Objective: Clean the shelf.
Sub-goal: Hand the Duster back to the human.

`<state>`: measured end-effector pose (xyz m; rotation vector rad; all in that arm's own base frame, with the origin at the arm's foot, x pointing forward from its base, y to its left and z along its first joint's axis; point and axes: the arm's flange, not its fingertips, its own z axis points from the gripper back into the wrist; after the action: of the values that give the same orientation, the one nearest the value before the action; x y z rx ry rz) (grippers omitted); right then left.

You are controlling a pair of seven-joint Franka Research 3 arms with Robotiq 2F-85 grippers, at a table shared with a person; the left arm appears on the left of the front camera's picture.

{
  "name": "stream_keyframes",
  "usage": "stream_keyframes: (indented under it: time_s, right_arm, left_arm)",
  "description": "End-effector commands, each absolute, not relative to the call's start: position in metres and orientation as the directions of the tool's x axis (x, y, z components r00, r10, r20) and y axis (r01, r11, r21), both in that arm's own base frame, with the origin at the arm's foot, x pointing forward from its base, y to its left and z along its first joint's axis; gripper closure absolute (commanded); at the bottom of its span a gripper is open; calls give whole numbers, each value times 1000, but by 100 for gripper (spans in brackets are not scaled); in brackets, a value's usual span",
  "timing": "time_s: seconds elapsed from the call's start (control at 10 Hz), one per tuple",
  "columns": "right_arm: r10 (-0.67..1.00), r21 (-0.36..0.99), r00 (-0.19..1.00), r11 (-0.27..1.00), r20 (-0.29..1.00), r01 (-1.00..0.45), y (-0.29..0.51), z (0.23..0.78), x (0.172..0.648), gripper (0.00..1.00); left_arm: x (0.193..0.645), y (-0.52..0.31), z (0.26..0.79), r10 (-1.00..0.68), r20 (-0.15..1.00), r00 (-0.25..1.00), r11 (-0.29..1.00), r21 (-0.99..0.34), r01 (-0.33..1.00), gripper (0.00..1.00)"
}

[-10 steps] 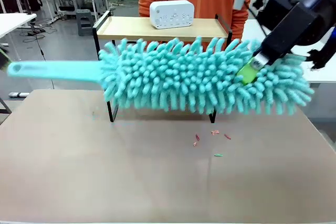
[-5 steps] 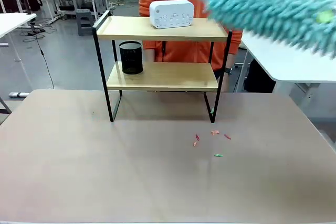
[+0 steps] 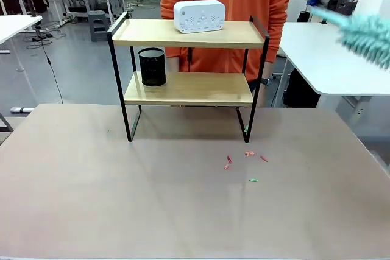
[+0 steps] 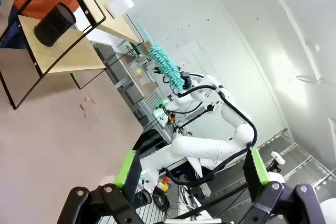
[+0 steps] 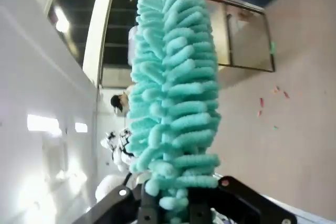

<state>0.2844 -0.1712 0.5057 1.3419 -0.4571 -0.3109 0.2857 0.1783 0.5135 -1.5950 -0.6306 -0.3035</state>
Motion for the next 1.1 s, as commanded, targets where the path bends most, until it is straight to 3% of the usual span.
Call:
stream_keyframes:
  time_s: [0.0, 0.2, 0.3, 1.0]
  right_arm:
    - [-521, 990, 853, 93, -40, 103, -157, 470, 300, 100]
    - [-544, 947, 820, 132, -178, 293, -150, 441, 313, 100]
    - [-508, 982, 861, 136, -42, 129, -168, 446, 295, 100]
    - [-508, 982, 861, 136, -42, 129, -168, 446, 295, 100]
  left_arm:
    - [283, 179, 515, 197, 552, 810, -13, -825, 565, 0]
    - [283, 179, 515, 197, 552, 810, -13, -825, 565, 0]
    - [283, 179, 515, 197, 552, 810, -13, -825, 565, 0]
    - [283, 179, 515, 197, 552, 810, -13, -825, 565, 0]
